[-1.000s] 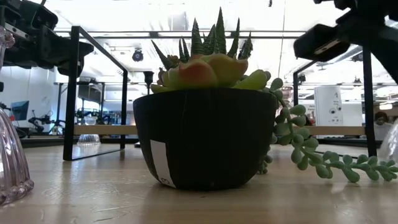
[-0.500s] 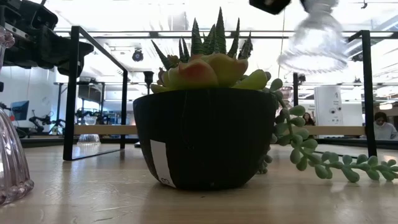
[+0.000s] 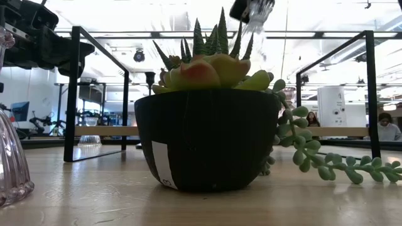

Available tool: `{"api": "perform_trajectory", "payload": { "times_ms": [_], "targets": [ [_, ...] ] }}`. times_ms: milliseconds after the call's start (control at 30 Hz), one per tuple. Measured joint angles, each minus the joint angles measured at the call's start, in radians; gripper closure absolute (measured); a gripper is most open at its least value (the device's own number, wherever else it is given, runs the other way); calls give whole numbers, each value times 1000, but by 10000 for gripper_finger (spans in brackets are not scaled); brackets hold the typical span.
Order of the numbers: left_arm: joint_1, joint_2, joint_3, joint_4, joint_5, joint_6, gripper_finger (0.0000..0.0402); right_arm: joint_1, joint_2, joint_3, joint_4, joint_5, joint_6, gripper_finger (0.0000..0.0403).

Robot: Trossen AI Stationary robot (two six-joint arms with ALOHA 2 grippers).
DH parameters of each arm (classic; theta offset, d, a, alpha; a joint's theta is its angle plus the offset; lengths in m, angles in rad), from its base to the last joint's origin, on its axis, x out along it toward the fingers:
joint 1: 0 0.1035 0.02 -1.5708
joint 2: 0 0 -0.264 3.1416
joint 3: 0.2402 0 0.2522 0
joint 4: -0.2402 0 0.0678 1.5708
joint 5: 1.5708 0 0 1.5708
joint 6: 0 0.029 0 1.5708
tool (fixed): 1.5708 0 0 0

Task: Pick & Place candle stick holders
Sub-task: Put the bottom transparent candle holder on the shelf

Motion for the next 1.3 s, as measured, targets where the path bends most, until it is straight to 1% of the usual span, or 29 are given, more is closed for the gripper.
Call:
{"api": "perform_trajectory", "payload": {
  "times_ms": [133,267,433,767,867,1067,1300],
  "targets": [
    [0,0,0,0,0,0,388,-84,1,-16,1,-1,-43,385],
    [0,0,0,0,0,0,388,-137,29,-53,8,-3,-82,385],
    [0,0,0,0,0,0,388,-172,85,-73,10,-5,-125,385],
    [0,0,0,0,0,0,388,-229,189,-66,19,-1,-191,385],
    [0,0,0,0,0,0,388,-252,211,-67,18,7,-197,385],
    [0,0,0,0,0,0,388,-306,207,-72,38,24,-182,385],
    [0,0,0,0,0,0,388,-319,208,-75,38,23,-122,385]
  ]
}}
